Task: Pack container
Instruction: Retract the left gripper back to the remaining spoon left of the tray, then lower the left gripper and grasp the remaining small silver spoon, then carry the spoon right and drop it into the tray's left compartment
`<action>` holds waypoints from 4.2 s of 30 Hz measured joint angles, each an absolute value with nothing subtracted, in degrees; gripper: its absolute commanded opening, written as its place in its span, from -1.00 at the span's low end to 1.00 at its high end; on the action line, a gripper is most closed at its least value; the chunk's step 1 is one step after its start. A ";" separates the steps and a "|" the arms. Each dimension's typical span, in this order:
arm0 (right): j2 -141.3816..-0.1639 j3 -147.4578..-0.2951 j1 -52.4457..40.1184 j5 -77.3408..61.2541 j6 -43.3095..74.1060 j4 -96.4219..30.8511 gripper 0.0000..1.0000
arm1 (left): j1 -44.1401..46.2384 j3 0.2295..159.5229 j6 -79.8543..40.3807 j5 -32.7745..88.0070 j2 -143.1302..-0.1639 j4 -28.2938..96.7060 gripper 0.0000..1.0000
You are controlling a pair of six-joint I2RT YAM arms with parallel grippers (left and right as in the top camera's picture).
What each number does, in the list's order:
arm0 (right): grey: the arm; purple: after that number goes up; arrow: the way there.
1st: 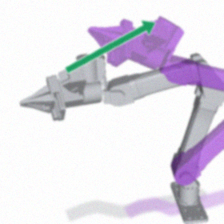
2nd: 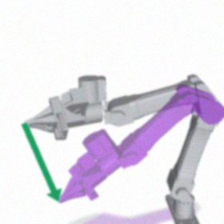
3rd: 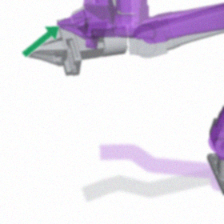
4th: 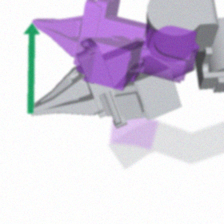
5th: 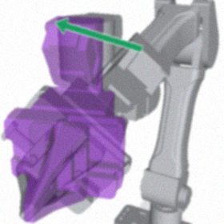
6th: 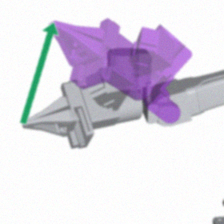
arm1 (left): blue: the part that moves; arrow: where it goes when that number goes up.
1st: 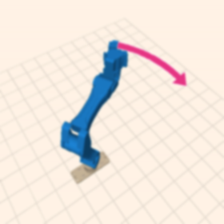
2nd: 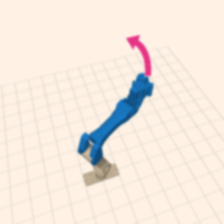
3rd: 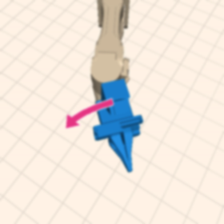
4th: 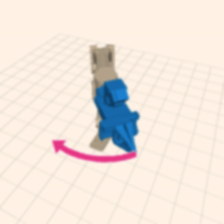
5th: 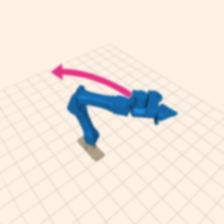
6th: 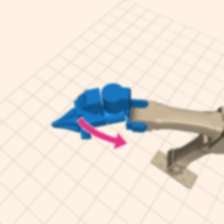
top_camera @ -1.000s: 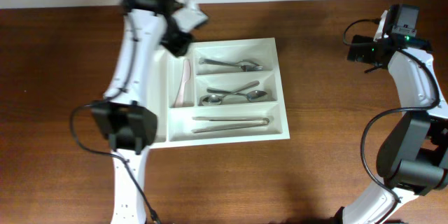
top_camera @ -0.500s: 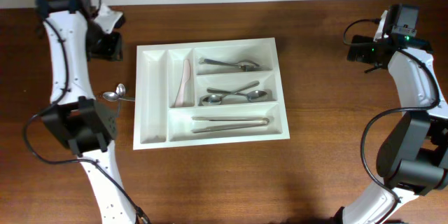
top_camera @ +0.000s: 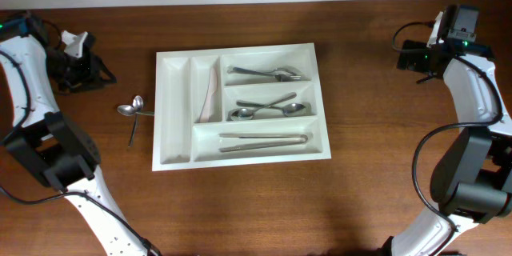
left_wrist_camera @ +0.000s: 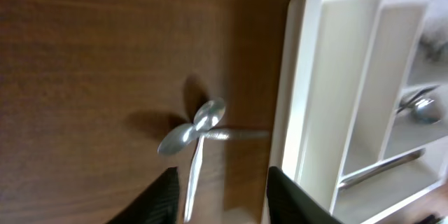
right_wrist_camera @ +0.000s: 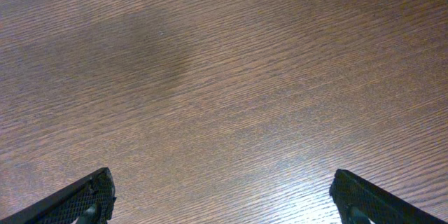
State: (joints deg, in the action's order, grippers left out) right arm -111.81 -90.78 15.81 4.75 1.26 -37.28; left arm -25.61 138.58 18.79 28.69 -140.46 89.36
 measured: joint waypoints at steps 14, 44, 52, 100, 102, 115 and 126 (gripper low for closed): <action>-111.81 -90.78 15.81 4.75 1.30 -37.28 0.98 | -31.48 128.79 12.62 33.39 -140.46 84.93 0.00; -111.81 -90.78 15.81 4.75 1.28 -37.28 0.98 | -31.46 113.56 11.64 39.31 -140.49 71.66 -0.17; -111.81 -90.78 15.81 4.75 1.30 -37.30 0.98 | -30.48 113.56 11.66 41.01 -142.39 72.31 -0.17; -111.81 -90.78 15.81 4.75 1.28 -37.28 0.98 | -29.82 115.15 11.29 40.51 -143.06 69.34 -0.96; -111.81 -90.78 15.81 4.75 1.28 -37.30 0.98 | -30.89 116.46 11.29 40.51 -143.06 69.34 -0.96; -111.81 -90.78 15.81 4.75 1.34 -37.28 0.98 | -33.34 127.31 10.02 42.76 -143.15 71.50 -0.96; -111.81 -90.78 15.81 4.75 1.26 -37.28 0.98 | -31.11 147.89 12.38 52.66 -143.17 80.31 -0.96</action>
